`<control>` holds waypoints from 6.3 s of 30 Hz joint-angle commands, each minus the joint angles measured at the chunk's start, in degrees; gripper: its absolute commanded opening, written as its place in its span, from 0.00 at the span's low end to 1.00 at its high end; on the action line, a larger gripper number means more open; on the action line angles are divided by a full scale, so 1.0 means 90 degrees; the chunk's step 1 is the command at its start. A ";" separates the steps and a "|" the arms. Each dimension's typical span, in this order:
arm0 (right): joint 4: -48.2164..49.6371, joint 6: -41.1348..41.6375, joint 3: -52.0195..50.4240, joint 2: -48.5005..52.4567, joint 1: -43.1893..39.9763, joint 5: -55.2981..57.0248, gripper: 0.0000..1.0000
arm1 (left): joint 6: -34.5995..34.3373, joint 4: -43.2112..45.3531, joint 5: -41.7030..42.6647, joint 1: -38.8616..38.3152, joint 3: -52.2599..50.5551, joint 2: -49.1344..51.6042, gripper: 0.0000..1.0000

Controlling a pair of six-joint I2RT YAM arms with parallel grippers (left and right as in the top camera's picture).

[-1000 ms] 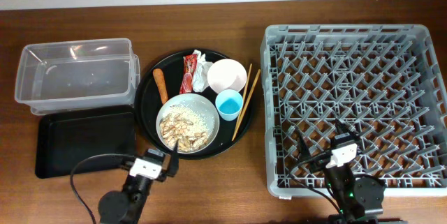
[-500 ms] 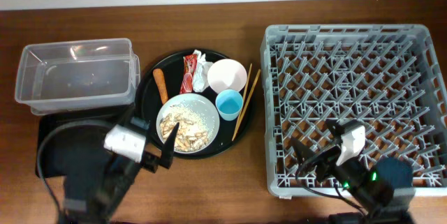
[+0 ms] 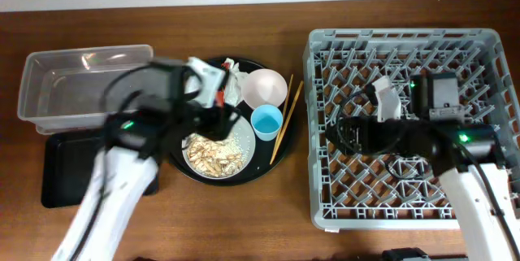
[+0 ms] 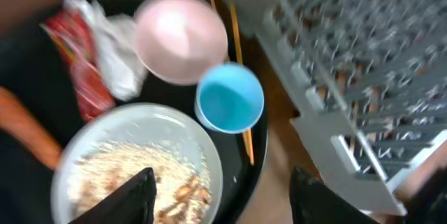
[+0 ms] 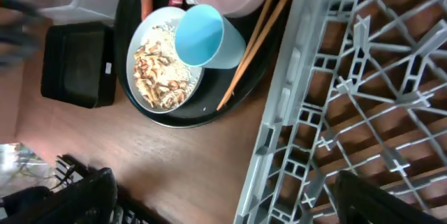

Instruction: Sort waste into correct bins and load items into the dishwasher rack

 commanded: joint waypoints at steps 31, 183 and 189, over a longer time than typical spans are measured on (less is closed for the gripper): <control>0.0675 -0.0933 0.0095 0.0124 -0.0039 -0.3274 0.81 | 0.0172 -0.0129 0.6314 0.1309 0.0906 0.1158 0.00; 0.3009 0.2701 0.2300 0.4493 0.2713 0.3096 0.04 | -0.1627 -0.1576 -0.2557 0.1530 0.0906 -0.0840 0.99; 0.0629 0.2688 0.3123 0.2691 0.2701 0.7657 0.04 | -0.1627 -0.1576 -0.2557 0.1530 0.0906 -0.0840 0.99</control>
